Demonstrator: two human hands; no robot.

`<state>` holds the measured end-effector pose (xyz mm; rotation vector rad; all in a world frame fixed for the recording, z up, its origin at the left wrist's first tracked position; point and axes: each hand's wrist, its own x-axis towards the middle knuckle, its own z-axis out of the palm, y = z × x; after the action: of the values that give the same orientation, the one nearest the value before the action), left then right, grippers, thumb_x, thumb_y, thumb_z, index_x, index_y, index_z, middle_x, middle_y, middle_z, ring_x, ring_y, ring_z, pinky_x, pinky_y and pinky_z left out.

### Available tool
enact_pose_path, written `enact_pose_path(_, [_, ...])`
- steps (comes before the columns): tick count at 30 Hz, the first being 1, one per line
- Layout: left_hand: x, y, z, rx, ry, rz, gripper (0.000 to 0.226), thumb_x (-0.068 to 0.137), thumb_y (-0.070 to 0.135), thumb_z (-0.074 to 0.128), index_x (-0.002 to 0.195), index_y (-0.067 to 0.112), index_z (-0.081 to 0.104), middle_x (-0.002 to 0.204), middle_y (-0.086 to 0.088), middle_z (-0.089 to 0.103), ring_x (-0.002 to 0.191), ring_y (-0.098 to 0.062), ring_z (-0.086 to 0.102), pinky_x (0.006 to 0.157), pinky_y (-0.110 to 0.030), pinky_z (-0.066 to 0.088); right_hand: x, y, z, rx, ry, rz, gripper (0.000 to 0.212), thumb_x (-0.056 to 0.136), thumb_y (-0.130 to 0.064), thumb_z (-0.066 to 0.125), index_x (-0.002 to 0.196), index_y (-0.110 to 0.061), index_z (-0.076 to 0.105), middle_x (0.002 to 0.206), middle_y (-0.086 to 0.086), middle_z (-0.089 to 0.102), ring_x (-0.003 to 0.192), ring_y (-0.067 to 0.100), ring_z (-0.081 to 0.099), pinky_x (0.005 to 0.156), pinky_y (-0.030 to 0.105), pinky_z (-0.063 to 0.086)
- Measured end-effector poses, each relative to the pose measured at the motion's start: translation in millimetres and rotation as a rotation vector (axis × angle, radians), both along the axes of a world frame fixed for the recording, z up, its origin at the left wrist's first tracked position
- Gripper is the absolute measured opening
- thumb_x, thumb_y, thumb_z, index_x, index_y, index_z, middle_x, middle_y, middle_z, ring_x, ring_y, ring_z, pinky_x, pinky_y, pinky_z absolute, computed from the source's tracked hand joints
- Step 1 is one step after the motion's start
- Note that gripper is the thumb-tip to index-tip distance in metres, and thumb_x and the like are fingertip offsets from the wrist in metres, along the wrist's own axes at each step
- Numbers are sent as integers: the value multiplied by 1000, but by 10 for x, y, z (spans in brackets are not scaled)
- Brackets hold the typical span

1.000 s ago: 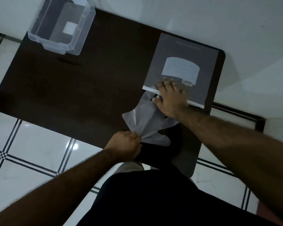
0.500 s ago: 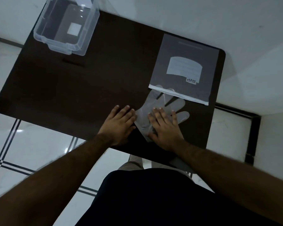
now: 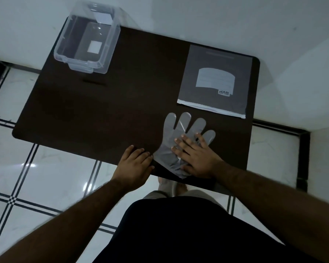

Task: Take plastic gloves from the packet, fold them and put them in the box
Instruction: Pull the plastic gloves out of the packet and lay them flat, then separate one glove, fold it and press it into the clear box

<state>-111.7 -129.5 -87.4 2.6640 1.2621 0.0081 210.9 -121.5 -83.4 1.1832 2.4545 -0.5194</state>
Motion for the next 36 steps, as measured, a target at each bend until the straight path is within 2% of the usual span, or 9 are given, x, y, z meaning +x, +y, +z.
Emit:
enact_pose_path(4, [80,-108,160,-87,-60,187,43,103,44,48,119,19,79,119,-2,80,115,-29,73,109,-51,49,-28,-125,31,25,68,-55,83,107,-71,27,173,-25,6,181,5,-2,167,27,-7,127,61,-18])
enact_pose_path(6, [120,-151,219,-145,-126,316,40,102,40,49,120,18,78,115,-2,80,106,-30,74,97,-47,54,-162,-250,22,77,134,-111,79,108,-67,33,171,-19,25,179,9,21,166,30,15,132,59,-1])
enact_pose_path(8, [145,-176,243,-225,-211,443,32,105,31,55,126,18,75,116,-3,79,104,-28,73,91,-42,56,-360,-343,19,136,217,-161,72,107,-61,42,162,-15,46,165,12,49,152,34,44,128,55,24])
enact_pose_path(11, [165,-206,282,-310,-329,625,27,107,20,62,130,15,74,114,-4,78,100,-22,72,85,-31,51,-718,-400,42,194,274,-274,66,102,-57,55,151,-12,57,145,12,63,131,33,59,114,49,42])
enact_pose_path(16, [84,-165,330,-410,-435,762,20,107,16,63,123,15,76,102,5,75,85,-5,67,77,-21,54,-1220,-335,134,93,178,-484,88,95,-69,63,162,-15,42,152,9,55,139,30,51,117,46,39])
enact_pose_path(19, [-31,-58,291,-512,-470,792,18,107,15,63,118,16,77,101,6,74,87,-1,68,80,-23,59,-1391,-320,127,101,97,-522,91,89,-74,67,158,-18,46,153,7,54,140,30,49,116,47,36])
enact_pose_path(28, [-311,241,164,-755,-536,743,15,105,12,66,111,19,77,98,2,77,89,-14,77,80,-32,66,-1529,-524,48,207,138,-671,58,81,-65,78,124,-27,71,121,-2,70,118,24,60,107,45,36])
enact_pose_path(32, [-332,281,144,-835,-558,724,14,106,12,65,113,15,78,98,0,78,89,-14,77,78,-28,66,-1641,-579,101,206,47,-635,36,88,-57,76,113,-30,76,118,-5,73,118,24,61,109,50,36])
enact_pose_path(36, [-316,248,146,-898,-631,770,12,107,14,65,108,17,77,96,-2,79,87,-15,79,74,-25,65,-1738,-699,91,227,92,-625,15,97,-40,73,102,-26,77,108,-2,78,108,25,68,108,50,41])
